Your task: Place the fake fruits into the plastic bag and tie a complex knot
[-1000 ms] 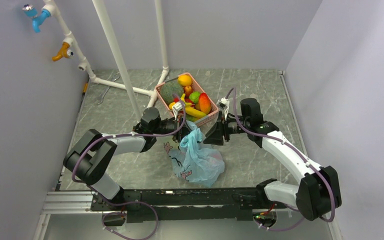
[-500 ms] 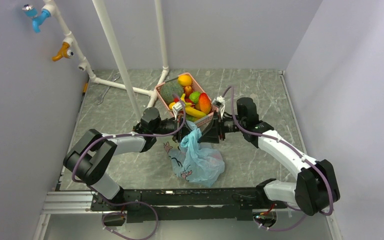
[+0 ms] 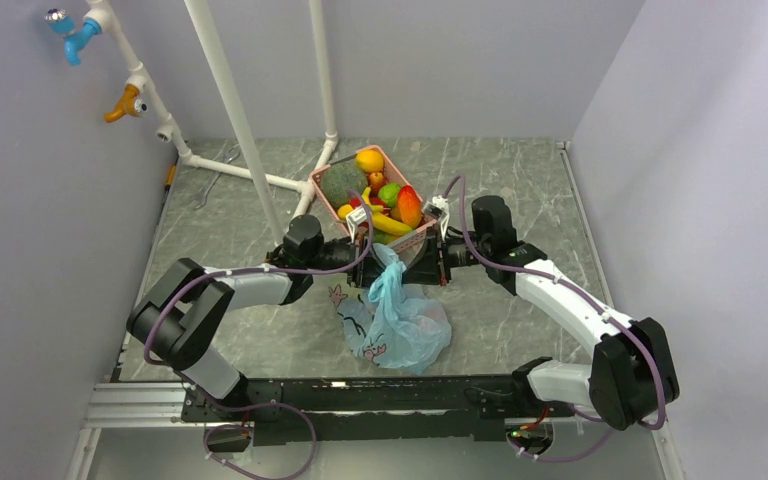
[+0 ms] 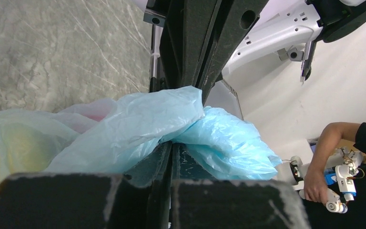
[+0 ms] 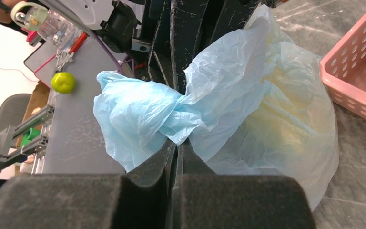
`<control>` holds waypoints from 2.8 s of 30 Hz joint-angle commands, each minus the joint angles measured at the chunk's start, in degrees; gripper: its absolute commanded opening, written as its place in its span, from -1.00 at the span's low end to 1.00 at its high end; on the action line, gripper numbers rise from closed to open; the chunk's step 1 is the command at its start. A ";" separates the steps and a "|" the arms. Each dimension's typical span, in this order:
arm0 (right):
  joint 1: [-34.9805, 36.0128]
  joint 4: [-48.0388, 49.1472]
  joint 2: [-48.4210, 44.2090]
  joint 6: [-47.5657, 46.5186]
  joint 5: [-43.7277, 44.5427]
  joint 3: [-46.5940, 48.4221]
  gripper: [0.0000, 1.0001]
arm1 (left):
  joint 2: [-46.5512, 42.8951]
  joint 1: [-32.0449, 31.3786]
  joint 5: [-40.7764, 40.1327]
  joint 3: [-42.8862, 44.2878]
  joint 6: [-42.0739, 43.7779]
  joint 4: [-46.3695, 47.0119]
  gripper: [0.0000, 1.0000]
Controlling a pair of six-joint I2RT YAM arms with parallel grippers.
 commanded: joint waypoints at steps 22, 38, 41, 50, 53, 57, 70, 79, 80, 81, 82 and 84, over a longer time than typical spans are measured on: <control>-1.32 -1.27 -1.54 -0.87 -2.05 0.59 -0.29 | -0.71 -0.04 0.23 1.86 -0.91 5.74 -1.00; -0.73 -5.33 -2.17 -6.29 -2.93 1.26 -1.00 | -2.05 0.16 0.61 2.65 1.72 1.19 -0.61; -1.14 -7.94 -3.32 -9.00 -1.59 1.47 -1.00 | -4.73 2.14 1.24 1.68 4.86 -4.34 -0.23; -1.11 -8.66 -4.96 -8.77 2.08 1.82 -1.00 | -19.00 9.62 0.50 2.68 27.80 -37.80 0.16; -1.06 -9.05 -5.16 -8.83 3.74 2.02 -1.00 | -24.64 10.89 -0.23 7.02 49.88 -61.54 0.30; -0.43 -9.98 -5.25 -8.84 5.75 2.44 -1.00 | -27.80 7.70 -3.35 13.62 60.30 -76.10 0.41; 1.21 -10.26 -6.42 -8.61 7.57 2.43 -1.00 | -23.10 -4.11 -14.42 20.23 57.60 -79.10 0.27; 1.62 -10.29 -6.45 -8.93 7.08 2.50 -1.00 | -19.97 -4.65 -18.45 22.00 56.67 -77.20 -0.39; 1.69 -10.38 -6.33 -8.99 7.04 2.59 -1.00 | -19.64 -4.92 -19.04 22.29 56.41 -76.93 -0.34; 1.73 -10.63 -6.23 -9.18 7.07 2.82 -1.00 | -19.23 -5.04 -18.96 22.53 56.21 -76.43 -0.22; 1.82 -10.83 -6.07 -9.28 7.08 3.04 -1.00 | -18.87 -5.26 -18.98 22.80 56.01 -76.15 -0.06; 1.79 -11.39 -5.90 -10.04 7.12 3.45 -1.00 | -18.17 -5.54 -19.25 23.06 55.11 -75.50 -0.03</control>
